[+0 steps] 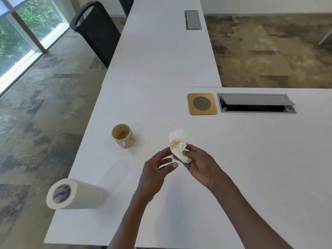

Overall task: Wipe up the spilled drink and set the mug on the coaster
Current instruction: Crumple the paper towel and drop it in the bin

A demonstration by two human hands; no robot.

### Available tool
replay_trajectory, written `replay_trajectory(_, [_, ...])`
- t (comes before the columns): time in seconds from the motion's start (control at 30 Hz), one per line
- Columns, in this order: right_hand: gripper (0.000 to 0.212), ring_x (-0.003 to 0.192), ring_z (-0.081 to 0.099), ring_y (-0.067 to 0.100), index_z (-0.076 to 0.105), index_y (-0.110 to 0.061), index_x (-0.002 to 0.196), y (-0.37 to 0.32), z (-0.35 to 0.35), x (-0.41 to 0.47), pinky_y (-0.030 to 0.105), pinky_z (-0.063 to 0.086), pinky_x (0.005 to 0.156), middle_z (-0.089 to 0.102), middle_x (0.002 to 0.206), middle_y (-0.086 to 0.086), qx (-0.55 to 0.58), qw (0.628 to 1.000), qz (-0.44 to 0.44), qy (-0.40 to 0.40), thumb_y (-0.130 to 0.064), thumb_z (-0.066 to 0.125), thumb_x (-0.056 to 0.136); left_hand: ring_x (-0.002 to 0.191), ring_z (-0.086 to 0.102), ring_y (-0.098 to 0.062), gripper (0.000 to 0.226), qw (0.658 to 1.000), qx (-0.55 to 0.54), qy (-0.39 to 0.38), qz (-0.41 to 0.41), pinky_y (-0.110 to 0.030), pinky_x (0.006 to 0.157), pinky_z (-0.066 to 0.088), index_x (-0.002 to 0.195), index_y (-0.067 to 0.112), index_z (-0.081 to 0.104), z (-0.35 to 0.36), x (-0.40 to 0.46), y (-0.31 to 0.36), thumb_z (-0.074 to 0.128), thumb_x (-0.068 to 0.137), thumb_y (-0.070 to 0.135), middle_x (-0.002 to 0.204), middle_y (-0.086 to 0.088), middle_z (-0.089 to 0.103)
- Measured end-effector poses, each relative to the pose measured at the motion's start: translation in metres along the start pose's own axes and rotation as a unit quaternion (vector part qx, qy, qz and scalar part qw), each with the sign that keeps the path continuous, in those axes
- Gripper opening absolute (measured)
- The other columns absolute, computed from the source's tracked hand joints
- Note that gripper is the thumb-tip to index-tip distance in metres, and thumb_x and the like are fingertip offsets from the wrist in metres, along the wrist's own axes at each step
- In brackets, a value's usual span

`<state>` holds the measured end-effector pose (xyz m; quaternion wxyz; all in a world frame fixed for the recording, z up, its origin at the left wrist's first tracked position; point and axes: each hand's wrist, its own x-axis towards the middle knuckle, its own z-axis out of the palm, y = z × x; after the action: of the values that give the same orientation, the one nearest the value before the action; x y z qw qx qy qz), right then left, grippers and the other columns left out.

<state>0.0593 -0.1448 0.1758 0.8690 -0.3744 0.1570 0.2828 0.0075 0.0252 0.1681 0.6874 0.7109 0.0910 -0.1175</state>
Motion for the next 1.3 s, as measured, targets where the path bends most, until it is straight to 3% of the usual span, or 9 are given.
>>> replay_trajectory(0.13, [0.024, 0.082, 0.065, 0.024, 0.069, 0.006, 0.097, -0.002, 0.011, -0.026, 0.028, 0.058, 0.077, 0.065, 0.096, 0.019, 0.026, 1.000, 0.005, 0.012, 0.013, 0.057, 0.077, 0.117, 0.064, 0.001, 0.054, 0.999, 0.002, 0.001, 0.054, -0.010, 0.083, 0.051, 0.131, 0.039, 0.064, 0.014, -0.011, 0.024, 0.078, 0.085, 0.014, 0.125, 0.019, 0.071])
replay_trajectory(0.37, [0.020, 0.089, 0.073, 0.024, 0.078, 0.002, 0.084, -0.009, 0.020, -0.063, 0.030, 0.060, 0.077, 0.074, 0.099, 0.017, 0.042, 0.998, 0.007, 0.044, 0.012, 0.062, 0.076, 0.108, 0.071, -0.005, 0.034, 0.995, -0.013, 0.040, 0.088, -0.013, 0.083, 0.052, 0.124, 0.030, 0.070, 0.038, -0.025, 0.046, 0.071, 0.092, 0.017, 0.110, 0.011, 0.078])
replay_trajectory(0.6, [0.029, 0.097, 0.068, 0.030, 0.066, 0.011, 0.110, -0.036, 0.001, -0.093, 0.032, 0.057, 0.087, 0.066, 0.116, 0.028, -0.027, 0.999, -0.040, -0.002, 0.009, 0.055, 0.084, 0.094, 0.073, -0.012, 0.014, 0.988, -0.078, 0.121, 0.060, -0.025, 0.079, 0.055, 0.108, 0.024, 0.074, 0.080, -0.033, 0.061, 0.067, 0.095, 0.022, 0.097, 0.001, 0.079])
replay_trajectory(0.73, [0.041, 0.101, 0.066, 0.028, 0.057, -0.003, 0.128, -0.048, -0.016, -0.114, 0.036, 0.054, 0.093, 0.065, 0.118, 0.017, -0.071, 0.991, -0.108, -0.041, -0.001, 0.058, 0.087, 0.090, 0.071, -0.014, 0.013, 0.983, -0.126, 0.126, 0.032, -0.030, 0.080, 0.054, 0.105, 0.018, 0.075, 0.097, -0.038, 0.066, 0.066, 0.097, 0.020, 0.097, -0.004, 0.079])
replay_trajectory(0.83, [0.044, 0.106, 0.068, 0.024, 0.062, -0.017, 0.126, -0.055, -0.018, -0.124, 0.034, 0.055, 0.093, 0.071, 0.117, 0.006, -0.233, 0.956, -0.179, -0.008, -0.014, 0.074, 0.083, 0.078, 0.068, -0.010, 0.013, 0.987, -0.123, 0.099, 0.012, -0.028, 0.074, 0.052, 0.104, 0.014, 0.076, 0.110, -0.047, 0.068, 0.069, 0.095, 0.019, 0.086, -0.002, 0.078])
replay_trajectory(0.93, [0.029, 0.095, 0.070, 0.016, 0.074, -0.026, 0.107, -0.060, -0.020, -0.129, 0.022, 0.056, 0.078, 0.076, 0.101, -0.002, -0.344, 0.901, -0.255, 0.073, -0.016, 0.078, 0.080, 0.084, 0.068, -0.017, 0.014, 0.985, -0.136, 0.103, -0.009, -0.033, 0.081, 0.052, 0.102, 0.009, 0.076, 0.123, -0.056, 0.072, 0.071, 0.093, 0.019, 0.089, -0.006, 0.077])
replay_trajectory(1.1, [0.014, 0.082, 0.070, 0.006, 0.078, -0.015, 0.091, -0.065, -0.031, -0.133, 0.019, 0.055, 0.073, 0.076, 0.089, -0.006, -0.428, 0.827, -0.346, 0.117, -0.007, 0.077, 0.079, 0.089, 0.073, -0.011, 0.017, 0.979, -0.184, 0.079, -0.039, -0.020, 0.074, 0.056, 0.100, 0.009, 0.078, 0.136, -0.071, 0.080, 0.066, 0.097, 0.020, 0.097, -0.005, 0.079])
replay_trajectory(1.2, [0.013, 0.083, 0.068, 0.010, 0.076, -0.008, 0.094, -0.067, -0.034, -0.138, 0.020, 0.055, 0.072, 0.071, 0.097, 0.002, -0.503, 0.747, -0.427, 0.076, -0.002, 0.072, 0.082, 0.090, 0.074, -0.012, 0.017, 0.971, -0.209, 0.115, -0.032, -0.022, 0.077, 0.056, 0.101, 0.004, 0.077, 0.145, -0.077, 0.084, 0.066, 0.096, 0.016, 0.099, -0.008, 0.080])
replay_trajectory(1.3, [0.021, 0.090, 0.065, 0.010, 0.073, -0.006, 0.105, -0.067, -0.038, -0.145, 0.019, 0.055, 0.079, 0.063, 0.109, 0.004, -0.550, 0.713, -0.434, 0.008, -0.011, 0.068, 0.086, 0.095, 0.075, -0.018, 0.018, 0.963, -0.225, 0.146, -0.021, -0.026, 0.085, 0.056, 0.105, 0.001, 0.076, 0.152, -0.078, 0.087, 0.068, 0.095, 0.014, 0.103, -0.012, 0.079])
